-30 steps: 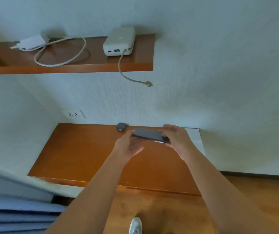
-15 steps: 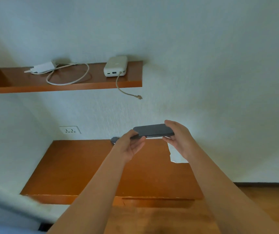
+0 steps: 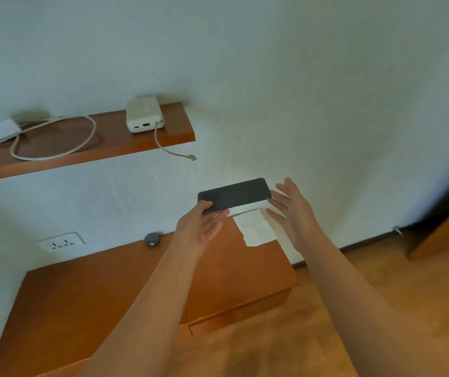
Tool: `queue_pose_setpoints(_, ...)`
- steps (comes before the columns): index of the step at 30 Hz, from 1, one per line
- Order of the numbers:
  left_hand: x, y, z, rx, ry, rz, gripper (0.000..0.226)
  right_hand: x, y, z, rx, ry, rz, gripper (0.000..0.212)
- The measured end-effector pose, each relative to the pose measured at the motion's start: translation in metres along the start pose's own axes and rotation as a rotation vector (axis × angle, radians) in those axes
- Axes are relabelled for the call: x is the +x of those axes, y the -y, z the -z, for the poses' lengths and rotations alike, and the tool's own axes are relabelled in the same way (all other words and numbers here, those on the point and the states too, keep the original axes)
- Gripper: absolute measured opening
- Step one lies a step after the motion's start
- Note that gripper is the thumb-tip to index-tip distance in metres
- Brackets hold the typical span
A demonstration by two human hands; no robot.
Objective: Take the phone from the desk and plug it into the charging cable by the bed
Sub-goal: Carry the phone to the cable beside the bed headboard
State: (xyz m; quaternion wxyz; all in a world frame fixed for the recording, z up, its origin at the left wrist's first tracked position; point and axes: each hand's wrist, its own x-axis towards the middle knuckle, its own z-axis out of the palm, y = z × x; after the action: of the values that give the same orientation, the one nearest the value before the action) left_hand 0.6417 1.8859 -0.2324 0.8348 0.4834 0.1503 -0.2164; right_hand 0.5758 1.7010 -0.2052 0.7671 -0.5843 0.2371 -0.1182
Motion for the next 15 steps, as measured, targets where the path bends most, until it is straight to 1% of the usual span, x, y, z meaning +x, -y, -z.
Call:
queue_pose_setpoints(7,-0.024,0.034,-0.052,0.064,0.158,0.033,0.017,-0.042,0.016,0.066,0.035,-0.193,0.079,0.053)
queue_pose_setpoints(15,-0.084,0.078,-0.146,0.077,0.298,0.036,0.016,-0.094,0.061,0.175,0.108,-0.273,0.199,0.057)
